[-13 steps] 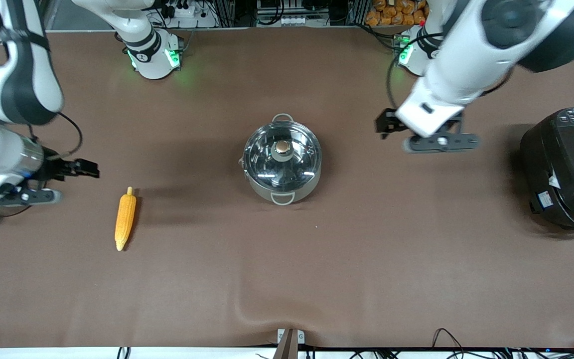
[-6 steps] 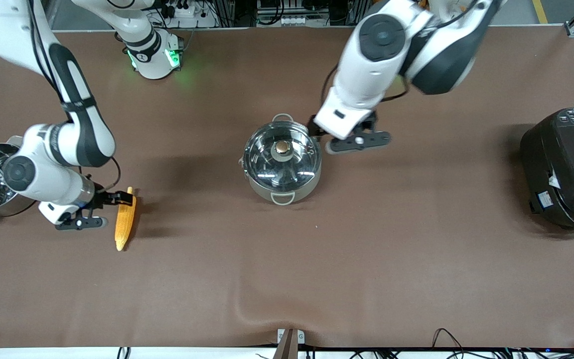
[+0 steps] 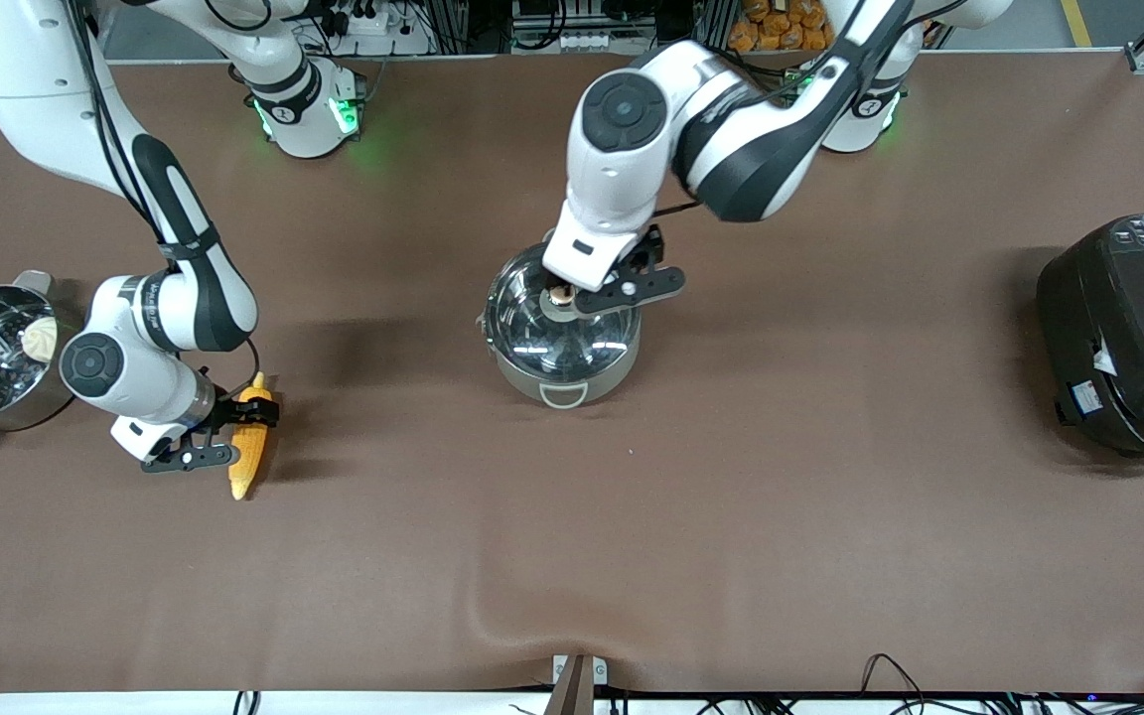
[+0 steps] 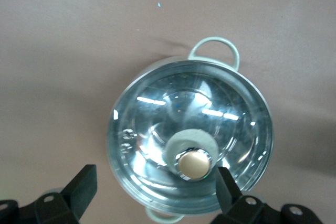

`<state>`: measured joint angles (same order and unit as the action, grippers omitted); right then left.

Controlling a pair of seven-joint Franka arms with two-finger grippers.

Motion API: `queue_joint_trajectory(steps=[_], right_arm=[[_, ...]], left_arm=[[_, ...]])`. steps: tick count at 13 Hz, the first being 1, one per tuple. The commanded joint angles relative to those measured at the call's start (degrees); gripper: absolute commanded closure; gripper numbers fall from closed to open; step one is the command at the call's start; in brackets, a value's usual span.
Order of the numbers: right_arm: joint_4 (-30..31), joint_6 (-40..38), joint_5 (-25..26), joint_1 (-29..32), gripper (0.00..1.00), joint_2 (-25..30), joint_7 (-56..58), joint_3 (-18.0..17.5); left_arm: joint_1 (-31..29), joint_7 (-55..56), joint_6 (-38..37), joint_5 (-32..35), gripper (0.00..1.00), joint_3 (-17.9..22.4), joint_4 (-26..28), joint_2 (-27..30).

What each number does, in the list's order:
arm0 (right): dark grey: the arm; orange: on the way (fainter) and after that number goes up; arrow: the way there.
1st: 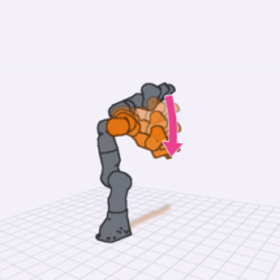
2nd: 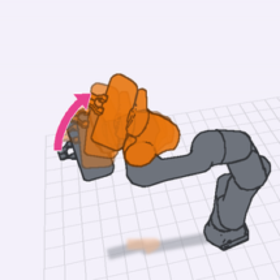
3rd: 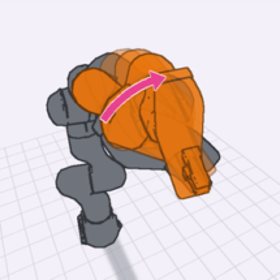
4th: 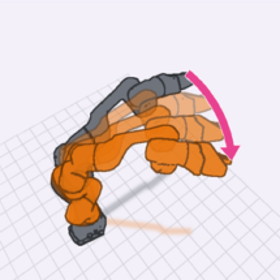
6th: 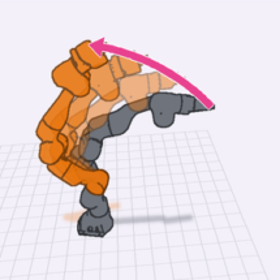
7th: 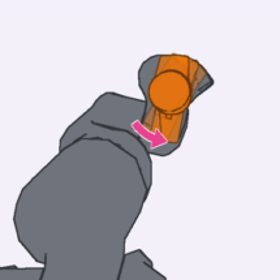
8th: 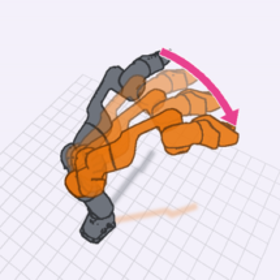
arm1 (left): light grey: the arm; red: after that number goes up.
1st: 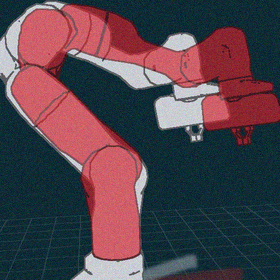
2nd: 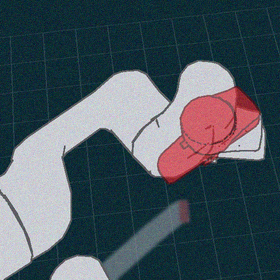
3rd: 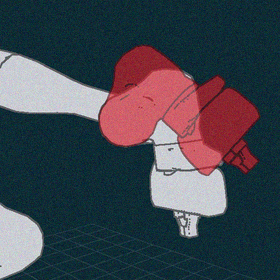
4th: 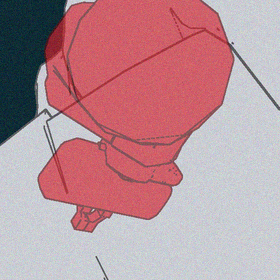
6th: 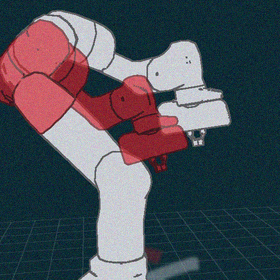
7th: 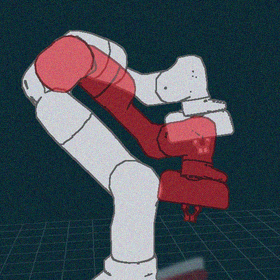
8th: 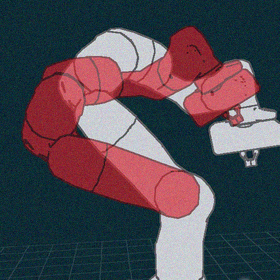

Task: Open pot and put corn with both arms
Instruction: 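Grasp the lid knob with the left gripper while the right gripper grasps the corn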

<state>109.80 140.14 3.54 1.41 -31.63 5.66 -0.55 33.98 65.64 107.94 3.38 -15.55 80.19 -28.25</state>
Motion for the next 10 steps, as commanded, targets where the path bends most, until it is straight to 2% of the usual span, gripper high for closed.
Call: queue_joint_trajectory(steps=[1, 4, 7, 8, 9, 10], right_arm=[[1.7, 4.8, 0.9, 0.1, 0.0, -1.1, 0.1, -0.1], [1.7, 4.8, 0.9, 0.4, 0.0, -1.3, 0.1, -0.1], [1.7, 5.0, 0.9, 0.4, 0.0, -1.4, 0.1, -0.1], [1.8, 5.0, 0.9, 0.4, 0.51, -1.3, 0.1, -0.1], [1.8, 5.0, 0.9, 0.4, 0.93, -1.3, 0.1, -0.1], [1.8, 4.9, 0.9, 0.4, 1.0, -1.2, 0.1, -0.1]], left_arm=[[3.5, 4.5, 2.6, 2.9, 0.0, 1.5, -2.6, -3.7], [8.2, 5.8, 4.5, 3.6, 0.0, 5.2, -2.7, -5.7], [9.3, 5.8, 4.7, 3.6, 0.0, 5.7, -2.6, -6.7], [9.3, 5.8, 4.7, 3.6, 0.0, 5.7, -2.6, -7.2], [9.3, 5.7, 4.7, 3.7, 0.03, 5.7, -2.5, -7.3], [9.5, 5.6, 4.7, 4.0, 0.07, 5.7, -2.4, -7.4]])
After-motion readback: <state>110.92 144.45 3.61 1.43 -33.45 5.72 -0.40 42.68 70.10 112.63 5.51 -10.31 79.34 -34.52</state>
